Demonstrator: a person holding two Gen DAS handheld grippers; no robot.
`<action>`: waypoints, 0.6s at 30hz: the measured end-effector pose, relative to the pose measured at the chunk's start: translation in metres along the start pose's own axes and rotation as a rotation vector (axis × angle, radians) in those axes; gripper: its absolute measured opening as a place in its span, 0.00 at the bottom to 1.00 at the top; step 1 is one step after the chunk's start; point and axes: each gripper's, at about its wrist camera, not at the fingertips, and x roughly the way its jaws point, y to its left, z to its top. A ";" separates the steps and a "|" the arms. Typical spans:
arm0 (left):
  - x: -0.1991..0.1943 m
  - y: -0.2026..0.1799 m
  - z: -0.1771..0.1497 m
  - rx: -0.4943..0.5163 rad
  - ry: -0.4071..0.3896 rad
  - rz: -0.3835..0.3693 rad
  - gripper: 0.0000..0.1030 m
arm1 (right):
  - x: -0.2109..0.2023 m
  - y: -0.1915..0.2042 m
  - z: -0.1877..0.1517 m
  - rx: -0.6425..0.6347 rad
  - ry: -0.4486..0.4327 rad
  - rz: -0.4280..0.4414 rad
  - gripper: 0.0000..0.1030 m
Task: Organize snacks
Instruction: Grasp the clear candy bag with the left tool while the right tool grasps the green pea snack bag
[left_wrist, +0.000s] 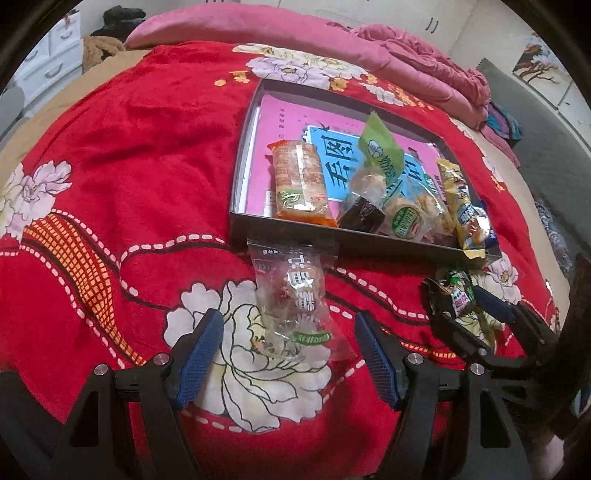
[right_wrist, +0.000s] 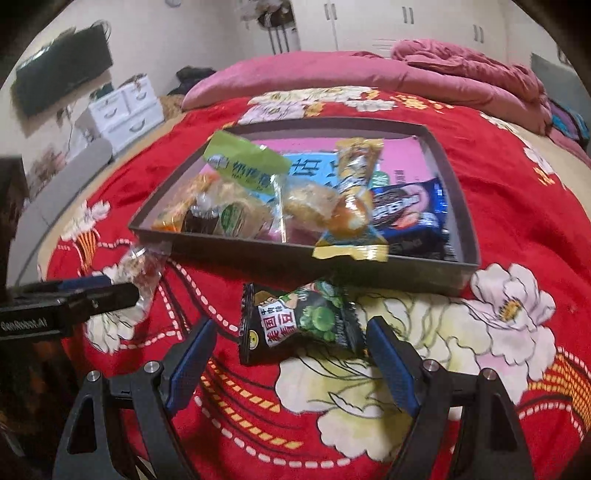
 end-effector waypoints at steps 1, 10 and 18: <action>0.001 0.000 0.001 -0.002 0.001 0.000 0.73 | 0.003 0.001 0.000 -0.010 0.003 -0.008 0.80; 0.012 -0.002 0.008 -0.009 0.007 0.003 0.73 | 0.015 -0.006 0.004 -0.022 0.015 -0.020 0.70; 0.020 -0.012 0.011 0.011 0.008 0.016 0.73 | 0.010 -0.001 0.004 -0.047 0.018 0.015 0.45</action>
